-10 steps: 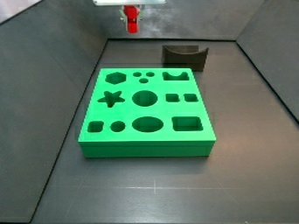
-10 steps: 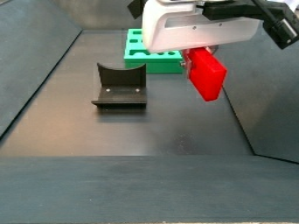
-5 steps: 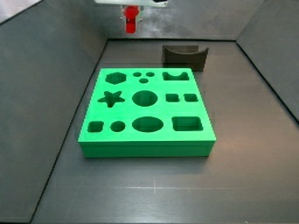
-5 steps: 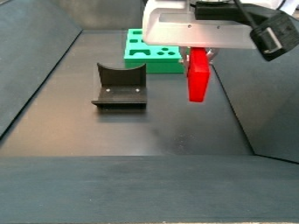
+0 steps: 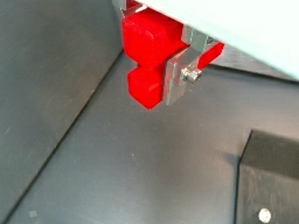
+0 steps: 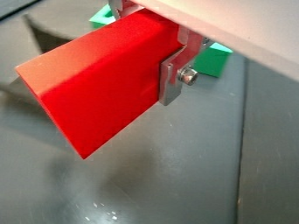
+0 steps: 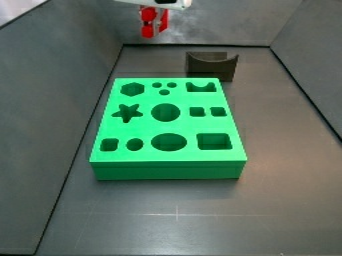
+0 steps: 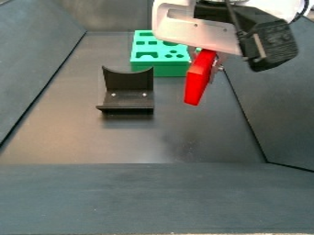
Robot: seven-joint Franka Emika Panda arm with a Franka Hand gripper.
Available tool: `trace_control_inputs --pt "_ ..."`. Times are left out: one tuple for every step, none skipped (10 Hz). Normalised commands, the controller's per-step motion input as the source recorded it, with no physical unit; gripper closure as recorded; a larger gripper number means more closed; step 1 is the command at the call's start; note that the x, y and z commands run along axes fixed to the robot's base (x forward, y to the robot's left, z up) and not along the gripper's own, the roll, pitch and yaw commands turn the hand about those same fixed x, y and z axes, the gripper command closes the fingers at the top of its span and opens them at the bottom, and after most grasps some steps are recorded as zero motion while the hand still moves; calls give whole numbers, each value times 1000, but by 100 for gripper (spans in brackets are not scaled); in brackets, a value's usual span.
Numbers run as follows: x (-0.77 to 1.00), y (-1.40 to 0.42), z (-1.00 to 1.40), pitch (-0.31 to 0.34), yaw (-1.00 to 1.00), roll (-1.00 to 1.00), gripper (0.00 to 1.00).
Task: Pick up the double-square object. Move up. Rotate the double-square object. Place the double-square object on the fixture. Regrasp the double-square object. Move to above the board. Insert the double-square object.
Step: Rotate the double-square object.
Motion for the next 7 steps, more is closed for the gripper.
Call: trace_control_inputs --pt "13 10 -6 -2 -1000 -3 100" --pt "13 10 -6 -2 -1000 -3 100" --pt "13 10 -6 -2 -1000 -3 100" --pt "13 10 -5 -2 -1000 -3 100" --pt "13 10 -5 -2 -1000 -3 100" --pt "13 10 -5 -2 -1000 -3 100" --pt "13 10 -5 -2 -1000 -3 100"
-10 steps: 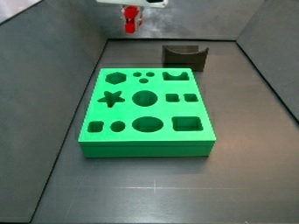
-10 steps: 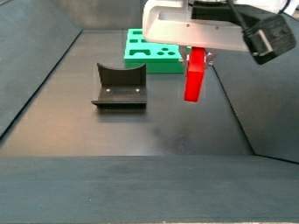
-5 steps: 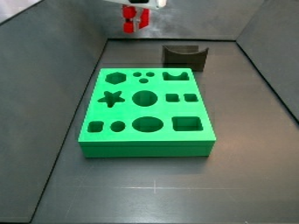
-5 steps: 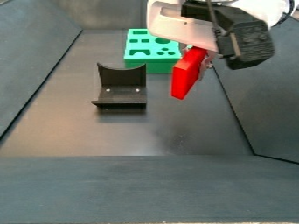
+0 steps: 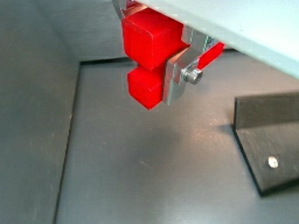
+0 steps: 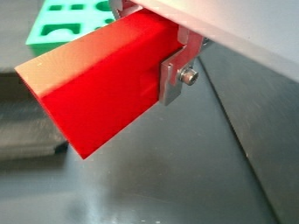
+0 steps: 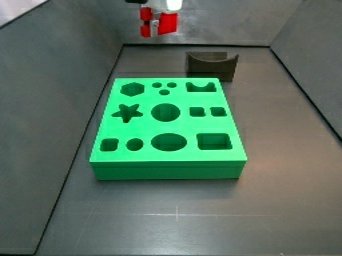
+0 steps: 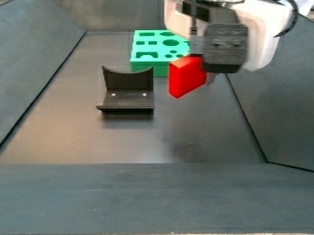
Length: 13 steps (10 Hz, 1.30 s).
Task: Pick up the double-square object. Move up. Rotate the double-square object. Place the double-square object on the fixture. Regrasp the double-square object. Move to above the board. Insert the double-square object.
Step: Rotate the double-square object.
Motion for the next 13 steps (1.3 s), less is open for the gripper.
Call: trace_control_inputs --pt "13 11 -5 -2 -1000 -3 100" --pt "13 11 -5 -2 -1000 -4 100" --pt "13 11 -5 -2 -1000 -4 100" --pt "13 11 -5 -2 -1000 -4 100" --pt "13 11 -5 -2 -1000 -4 100" --pt "13 11 -5 -3 -1000 -4 100" --pt "13 11 -5 -3 -1000 -4 100" --pt "13 11 -5 -3 -1000 -5 100" --pt "13 11 -5 -3 -1000 -5 100" --pt "13 11 -5 -3 -1000 -5 100" --pt "13 11 -5 -3 -1000 -5 100" --pt "13 11 -5 -3 -1000 -5 100" --pt "13 11 -5 -3 -1000 -6 100"
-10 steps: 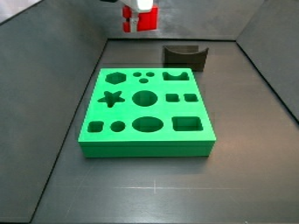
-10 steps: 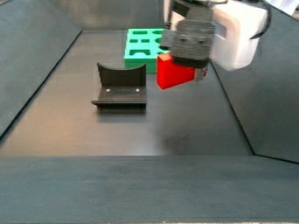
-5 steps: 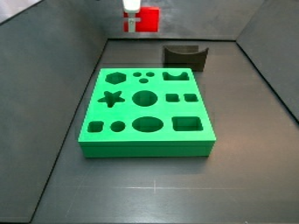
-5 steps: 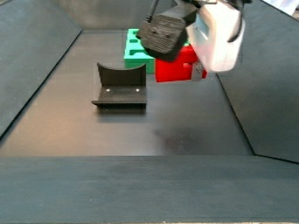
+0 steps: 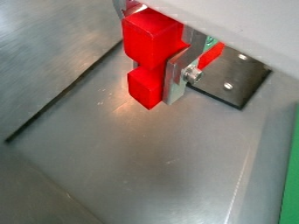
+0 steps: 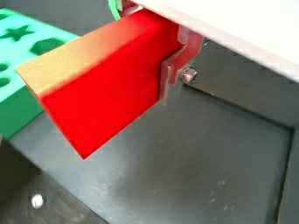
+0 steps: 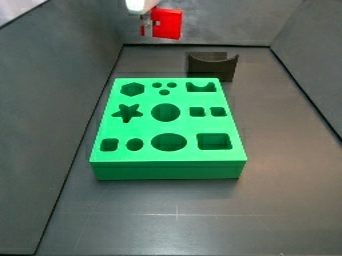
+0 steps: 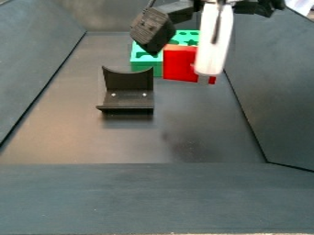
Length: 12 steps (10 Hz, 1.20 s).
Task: Pick up the double-square object. Move up. Rotate the double-square object. Place the double-square object on the fixture. Regrasp the double-square object. Move to above the board. Insert the double-square object.
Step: Rotate the double-square object.
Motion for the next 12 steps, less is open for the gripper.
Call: trace_control_inputs --pt "13 11 -5 -4 -1000 -6 100" --pt "13 11 -5 -4 -1000 -6 100" --pt "13 12 -5 -4 -1000 -7 100" --pt "13 12 -6 -4 -1000 -7 100" --pt "13 12 -5 -5 -1000 -8 100" --pt "13 12 -5 -5 -1000 -8 100" --pt "13 12 -5 -5 -1000 -9 100" --pt "13 12 -5 -6 -1000 -10 100" --pt "13 12 -5 -6 -1000 -11 100" --pt "12 13 -5 -7 -1000 -12 100" --pt "12 12 -5 -7 -1000 -13 100" --pt "12 13 -5 -9 -1000 -15 100"
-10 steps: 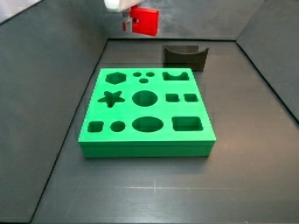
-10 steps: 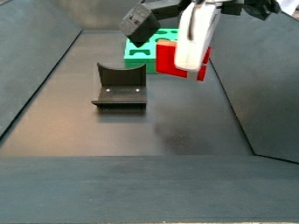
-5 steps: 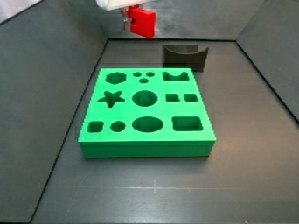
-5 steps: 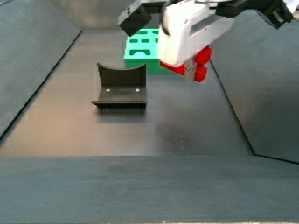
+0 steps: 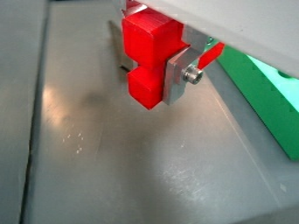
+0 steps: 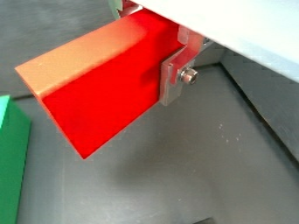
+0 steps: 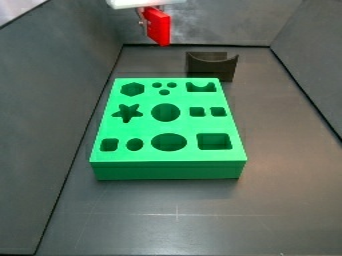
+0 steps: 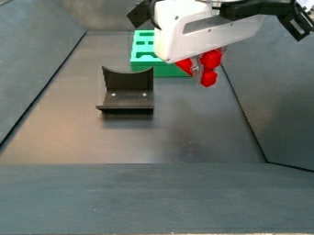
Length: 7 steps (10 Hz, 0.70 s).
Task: Pick up the double-square object. Move up. Rotate the double-square object. Place the double-square object on the fixture. Regrasp the double-square object. Move to above the board. Insert the double-square object.
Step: Rotate the double-square object.
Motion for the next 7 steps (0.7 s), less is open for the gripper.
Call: trace_control_inputs --pt "12 13 -6 -10 -1000 -17 100" --pt "12 13 -5 -11 -1000 -19 100" --pt "12 13 -6 -13 -1000 -22 100" --pt "12 14 -5 -15 -1000 -27 100" --pt "12 14 -6 -19 -933 -34 100" --pt "12 14 -6 -19 -695 -34 100" --pt "12 14 -6 -19 -472 -34 100"
